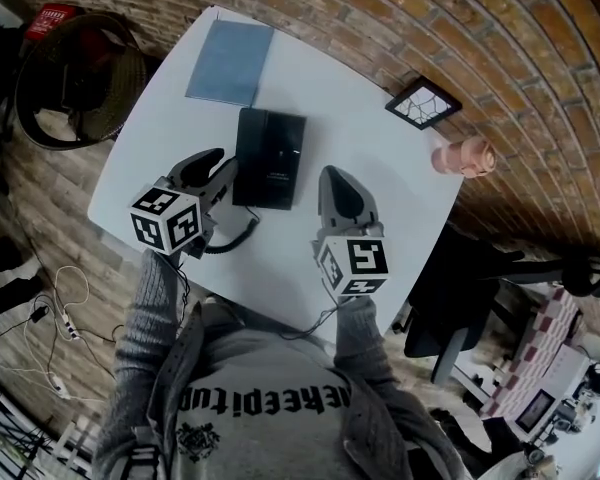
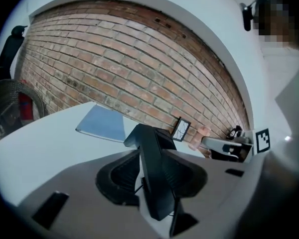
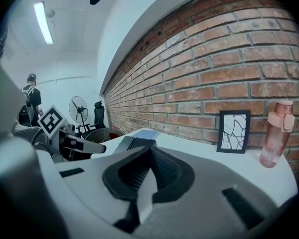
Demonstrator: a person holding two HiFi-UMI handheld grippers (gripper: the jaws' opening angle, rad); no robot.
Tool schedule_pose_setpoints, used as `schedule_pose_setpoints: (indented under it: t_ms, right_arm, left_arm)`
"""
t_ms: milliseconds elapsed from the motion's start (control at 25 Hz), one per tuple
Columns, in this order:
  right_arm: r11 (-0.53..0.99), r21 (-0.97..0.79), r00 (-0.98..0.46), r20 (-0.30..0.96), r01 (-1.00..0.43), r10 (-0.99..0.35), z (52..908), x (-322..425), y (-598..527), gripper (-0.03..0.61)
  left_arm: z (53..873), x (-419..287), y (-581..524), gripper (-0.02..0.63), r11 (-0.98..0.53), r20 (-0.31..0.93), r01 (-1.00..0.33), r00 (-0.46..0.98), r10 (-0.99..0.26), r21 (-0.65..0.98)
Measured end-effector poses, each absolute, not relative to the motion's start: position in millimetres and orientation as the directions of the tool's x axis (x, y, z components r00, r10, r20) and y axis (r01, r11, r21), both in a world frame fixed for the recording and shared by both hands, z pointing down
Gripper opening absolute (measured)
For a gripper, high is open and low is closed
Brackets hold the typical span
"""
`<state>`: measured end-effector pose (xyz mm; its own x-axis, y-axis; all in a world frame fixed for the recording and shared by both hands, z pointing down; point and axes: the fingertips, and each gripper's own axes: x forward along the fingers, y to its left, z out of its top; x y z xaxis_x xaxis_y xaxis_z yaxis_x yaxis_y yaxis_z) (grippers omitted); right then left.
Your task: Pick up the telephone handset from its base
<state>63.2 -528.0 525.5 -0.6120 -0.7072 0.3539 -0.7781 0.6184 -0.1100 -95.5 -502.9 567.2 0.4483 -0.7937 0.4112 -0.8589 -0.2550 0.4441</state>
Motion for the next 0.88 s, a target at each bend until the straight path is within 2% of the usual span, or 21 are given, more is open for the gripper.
schedule_pose_setpoints:
  t_ms: [320,880]
  right_arm:
    - [0.623,-0.123,-0.619,0.364,-0.773,-0.696,533,64,-531,0.005]
    - [0.634,-0.13,-0.629,0.379,-0.762,-0.678,543,64,-537,0.005]
  left_arm:
    - [589,-85,-517,0.141,-0.278,0.425,-0.801,0.534,-0.731,0.53]
    - [606,-70,-525,0.148,-0.32,0.432,-0.755,0.61,-0.664,0.572]
